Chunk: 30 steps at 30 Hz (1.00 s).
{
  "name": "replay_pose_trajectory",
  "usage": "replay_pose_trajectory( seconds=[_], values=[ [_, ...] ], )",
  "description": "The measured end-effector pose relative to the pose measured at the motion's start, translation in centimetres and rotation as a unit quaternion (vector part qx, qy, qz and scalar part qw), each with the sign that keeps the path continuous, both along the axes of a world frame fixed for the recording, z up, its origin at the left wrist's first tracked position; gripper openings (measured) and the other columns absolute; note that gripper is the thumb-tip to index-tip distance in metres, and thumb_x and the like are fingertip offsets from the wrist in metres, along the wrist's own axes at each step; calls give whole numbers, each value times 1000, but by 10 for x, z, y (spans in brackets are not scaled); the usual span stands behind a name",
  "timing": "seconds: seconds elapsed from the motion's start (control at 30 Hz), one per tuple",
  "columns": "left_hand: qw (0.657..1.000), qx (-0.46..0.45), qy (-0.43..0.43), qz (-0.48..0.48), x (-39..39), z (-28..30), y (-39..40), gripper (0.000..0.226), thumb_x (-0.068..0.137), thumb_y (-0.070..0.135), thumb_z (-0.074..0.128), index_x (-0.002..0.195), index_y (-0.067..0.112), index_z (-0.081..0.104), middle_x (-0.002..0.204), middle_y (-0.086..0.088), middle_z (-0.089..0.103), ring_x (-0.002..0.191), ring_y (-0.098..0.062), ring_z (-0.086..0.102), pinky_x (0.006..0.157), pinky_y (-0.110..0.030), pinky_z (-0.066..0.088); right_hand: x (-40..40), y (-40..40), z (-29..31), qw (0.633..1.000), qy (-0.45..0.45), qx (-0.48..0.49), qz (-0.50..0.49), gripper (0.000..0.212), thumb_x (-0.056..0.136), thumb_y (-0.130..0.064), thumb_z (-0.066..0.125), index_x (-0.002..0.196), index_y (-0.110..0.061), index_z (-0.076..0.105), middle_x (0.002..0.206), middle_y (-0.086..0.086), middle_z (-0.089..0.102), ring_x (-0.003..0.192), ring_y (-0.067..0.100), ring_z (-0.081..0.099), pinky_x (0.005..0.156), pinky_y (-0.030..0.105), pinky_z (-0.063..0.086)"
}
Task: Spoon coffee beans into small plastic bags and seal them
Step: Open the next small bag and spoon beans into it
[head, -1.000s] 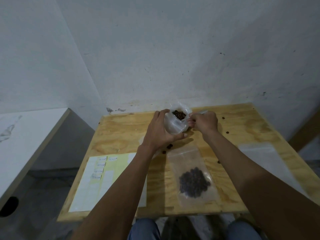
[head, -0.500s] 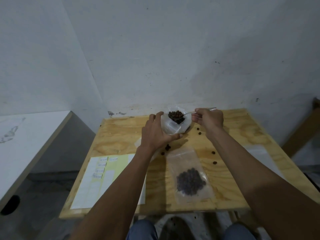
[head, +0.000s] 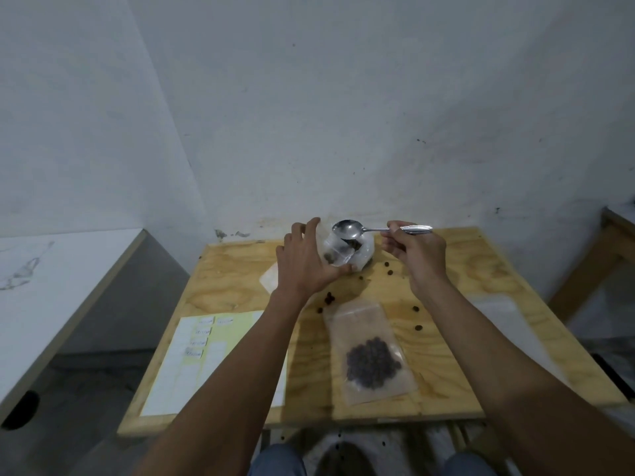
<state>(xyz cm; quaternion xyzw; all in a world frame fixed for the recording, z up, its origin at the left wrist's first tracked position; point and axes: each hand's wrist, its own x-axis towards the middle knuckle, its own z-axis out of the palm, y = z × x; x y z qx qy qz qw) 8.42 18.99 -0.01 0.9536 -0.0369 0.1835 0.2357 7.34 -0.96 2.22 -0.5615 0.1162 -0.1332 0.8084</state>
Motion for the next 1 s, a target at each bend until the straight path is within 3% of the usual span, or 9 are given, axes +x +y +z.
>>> replay_pose_trajectory(
  seconds=[0.1,0.2,0.3,0.43,0.6,0.83,1.0],
  values=[
    [1000,10,-6,-9,2,-6,2,124,49,92,54,149,21,40,137,-5,49,114,-29,56,89,-47,46,9,3,-7,999,21,-7,-50,3,92,-4,72,94,-3,74,83,15,75,67,18,73,69,27,62],
    [1000,3,-2,-21,8,-14,4,118,54,86,68,149,22,39,136,-4,48,114,-28,55,89,-46,46,23,7,-20,990,61,-93,-82,5,90,-5,72,90,-7,75,75,7,75,65,15,74,72,32,63],
    [999,-2,16,-39,13,-19,6,122,50,92,60,148,24,39,135,-1,48,114,-26,56,89,-45,49,33,15,-27,977,63,-176,-97,9,91,-7,70,88,-5,78,68,3,73,55,7,70,65,25,62],
    [996,-29,38,-79,19,-24,6,122,49,92,60,147,23,40,135,1,49,115,-22,56,88,-42,52,42,24,-37,964,65,-231,-114,30,87,-7,70,64,-26,71,59,-3,69,62,20,72,72,39,63],
    [987,-92,41,-126,25,-30,4,117,54,79,79,147,21,40,134,3,47,114,-13,53,84,-25,42,50,27,-46,969,104,-218,-59,13,88,-7,72,77,-12,75,69,6,73,54,14,66,63,30,59],
    [985,-114,37,-126,27,-37,3,112,60,65,89,149,20,38,133,2,45,108,-7,46,85,-24,39,58,26,-39,975,155,-159,26,8,86,-3,72,81,3,75,78,19,75,58,21,65,70,37,61],
    [985,-116,40,-124,25,-35,3,114,59,67,87,150,20,37,135,1,45,111,-9,47,87,-24,40,56,24,-38,978,169,-118,-24,7,85,-2,71,80,2,74,67,13,72,50,17,64,67,33,61]
  ],
)
